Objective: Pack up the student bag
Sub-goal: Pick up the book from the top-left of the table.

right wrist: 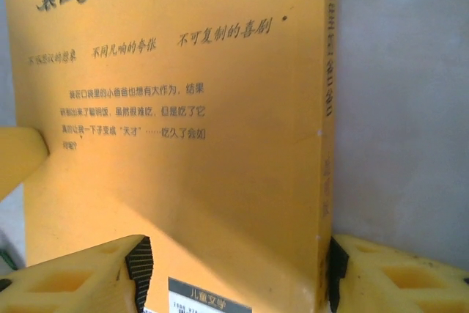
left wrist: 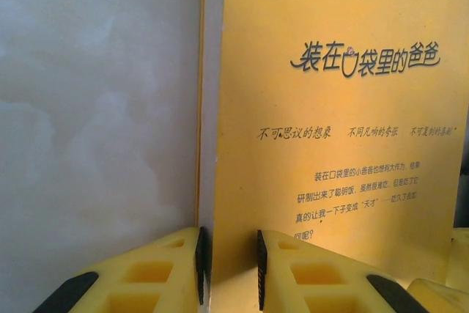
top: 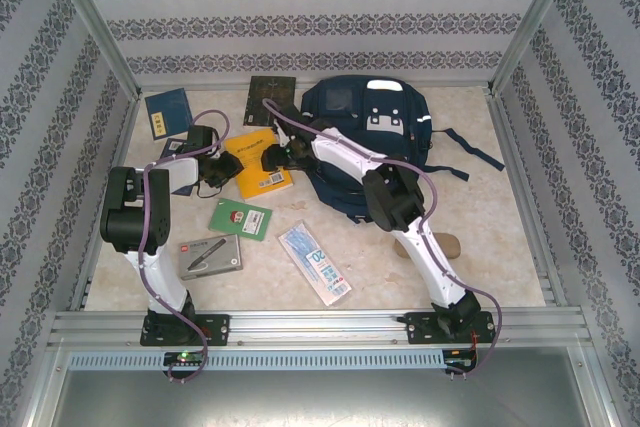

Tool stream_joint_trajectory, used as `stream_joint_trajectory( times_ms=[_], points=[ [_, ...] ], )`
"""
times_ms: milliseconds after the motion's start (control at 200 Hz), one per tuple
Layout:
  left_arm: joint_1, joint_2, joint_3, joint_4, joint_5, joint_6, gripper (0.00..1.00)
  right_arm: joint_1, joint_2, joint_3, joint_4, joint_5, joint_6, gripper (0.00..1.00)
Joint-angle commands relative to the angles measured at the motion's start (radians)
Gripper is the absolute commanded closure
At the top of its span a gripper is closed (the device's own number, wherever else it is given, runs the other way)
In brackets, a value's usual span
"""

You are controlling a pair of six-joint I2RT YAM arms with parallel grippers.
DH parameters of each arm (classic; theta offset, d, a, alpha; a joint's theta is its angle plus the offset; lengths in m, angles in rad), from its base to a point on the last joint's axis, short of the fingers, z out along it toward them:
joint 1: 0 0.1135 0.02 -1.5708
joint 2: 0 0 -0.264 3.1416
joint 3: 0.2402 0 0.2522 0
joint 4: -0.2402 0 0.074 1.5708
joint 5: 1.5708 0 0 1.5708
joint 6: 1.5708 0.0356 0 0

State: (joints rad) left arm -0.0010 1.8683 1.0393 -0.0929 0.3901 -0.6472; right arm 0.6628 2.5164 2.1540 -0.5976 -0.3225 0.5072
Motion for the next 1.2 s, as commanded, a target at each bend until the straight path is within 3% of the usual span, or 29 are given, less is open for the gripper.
stream_joint_trajectory(
  times_ms=[0, 145, 295, 405, 510, 684, 879, 1104, 1194],
  points=[
    [-0.022, 0.066, -0.051, -0.051, 0.088, -0.021, 0.74, 0.066, -0.021, -0.063, 0.185, -0.321, 0.113, 0.41],
    [-0.022, 0.051, -0.056, -0.044, 0.1, -0.026, 0.74, 0.047, -0.109, -0.103, 0.319, -0.393, 0.197, 0.44],
    [-0.022, 0.023, -0.057, -0.054, 0.096, -0.024, 0.74, 0.036, -0.127, -0.083, 0.296, -0.4, 0.213, 0.52],
    [-0.022, 0.004, -0.054, -0.065, 0.093, -0.021, 0.74, 0.023, -0.125, -0.111, 0.287, -0.39, 0.219, 0.83],
    [-0.022, -0.029, -0.042, -0.086, 0.089, -0.019, 0.72, 0.014, -0.159, -0.164, 0.32, -0.378, 0.233, 1.0],
    [-0.022, -0.117, -0.024, -0.096, 0.121, -0.064, 0.43, -0.006, -0.27, -0.253, 0.398, -0.347, 0.234, 1.0],
    [-0.022, -0.221, -0.06, 0.037, 0.207, -0.22, 0.24, -0.059, -0.432, -0.387, 0.529, -0.36, 0.296, 1.0],
    [-0.025, -0.259, -0.149, 0.447, 0.341, -0.522, 0.17, -0.138, -0.57, -0.531, 0.768, -0.444, 0.456, 1.0],
    [-0.029, -0.276, -0.15, 0.533, 0.362, -0.587, 0.15, -0.162, -0.588, -0.562, 0.854, -0.474, 0.531, 1.0]
  ],
)
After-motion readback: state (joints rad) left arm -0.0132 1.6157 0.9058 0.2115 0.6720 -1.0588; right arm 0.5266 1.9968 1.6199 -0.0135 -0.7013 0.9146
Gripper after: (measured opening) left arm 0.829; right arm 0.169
